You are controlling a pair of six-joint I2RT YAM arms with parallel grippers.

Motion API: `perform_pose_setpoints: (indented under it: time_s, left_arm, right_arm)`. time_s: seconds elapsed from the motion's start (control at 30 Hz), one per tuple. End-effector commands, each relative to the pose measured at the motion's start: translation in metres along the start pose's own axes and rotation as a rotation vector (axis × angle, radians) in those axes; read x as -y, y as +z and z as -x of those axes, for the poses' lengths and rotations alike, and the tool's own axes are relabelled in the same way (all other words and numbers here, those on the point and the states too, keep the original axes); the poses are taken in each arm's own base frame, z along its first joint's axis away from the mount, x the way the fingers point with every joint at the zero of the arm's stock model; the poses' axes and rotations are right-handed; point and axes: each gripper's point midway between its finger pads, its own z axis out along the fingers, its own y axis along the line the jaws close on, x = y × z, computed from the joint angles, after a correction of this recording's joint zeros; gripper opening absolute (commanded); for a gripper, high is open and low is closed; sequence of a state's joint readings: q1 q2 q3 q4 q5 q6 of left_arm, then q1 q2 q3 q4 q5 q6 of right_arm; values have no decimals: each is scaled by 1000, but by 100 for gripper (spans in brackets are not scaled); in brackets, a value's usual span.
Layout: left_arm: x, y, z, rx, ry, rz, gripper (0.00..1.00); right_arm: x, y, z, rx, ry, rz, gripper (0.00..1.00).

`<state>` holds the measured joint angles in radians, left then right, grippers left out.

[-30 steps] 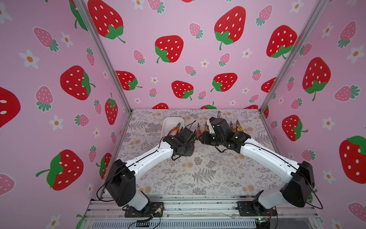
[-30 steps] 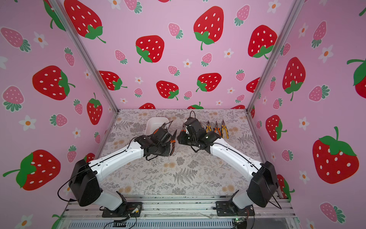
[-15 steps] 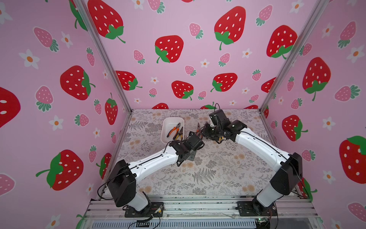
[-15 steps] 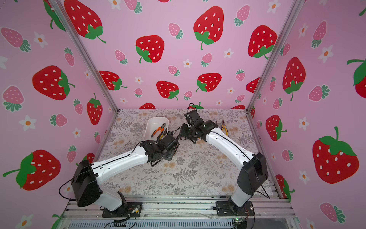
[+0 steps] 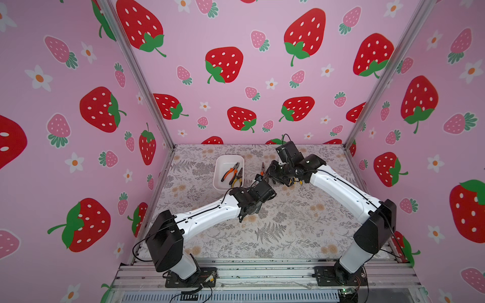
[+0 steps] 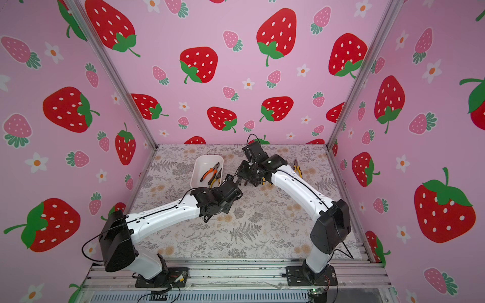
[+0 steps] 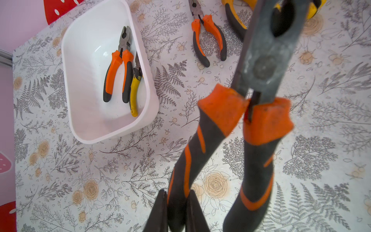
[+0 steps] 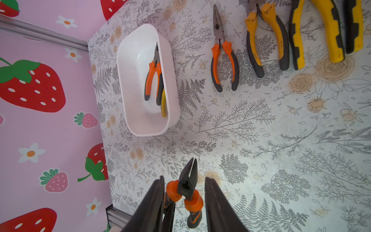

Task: Take the pliers out of the storage box
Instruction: Place the pliers at the center of the board.

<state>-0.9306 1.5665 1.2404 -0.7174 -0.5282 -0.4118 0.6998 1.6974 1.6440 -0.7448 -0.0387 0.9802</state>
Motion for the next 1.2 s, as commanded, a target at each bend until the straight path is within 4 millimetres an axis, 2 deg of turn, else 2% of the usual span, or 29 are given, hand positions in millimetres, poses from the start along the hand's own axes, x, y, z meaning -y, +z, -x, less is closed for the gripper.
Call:
perform_pose_setpoints:
  time_s: [0.0, 0.23, 0.53, 0.9, 1.17]
  left_arm:
    - [-2, -16, 26, 98, -9, 26, 0]
    - [6, -22, 30, 148, -1, 11, 0]
    - [4, -27, 32, 175, 42, 82, 0]
    - [6, -20, 33, 166, 112, 181, 0]
    - [14, -24, 35, 156, 75, 122, 0]
  right_arm:
    - [11, 10, -7, -29, 28, -35, 38]
    - [13, 18, -11, -46, 42, -40, 37]
    - [14, 23, -21, -72, 73, -27, 34]
    - [19, 26, -29, -82, 80, -41, 33]
    - [26, 30, -31, -74, 105, -56, 22]
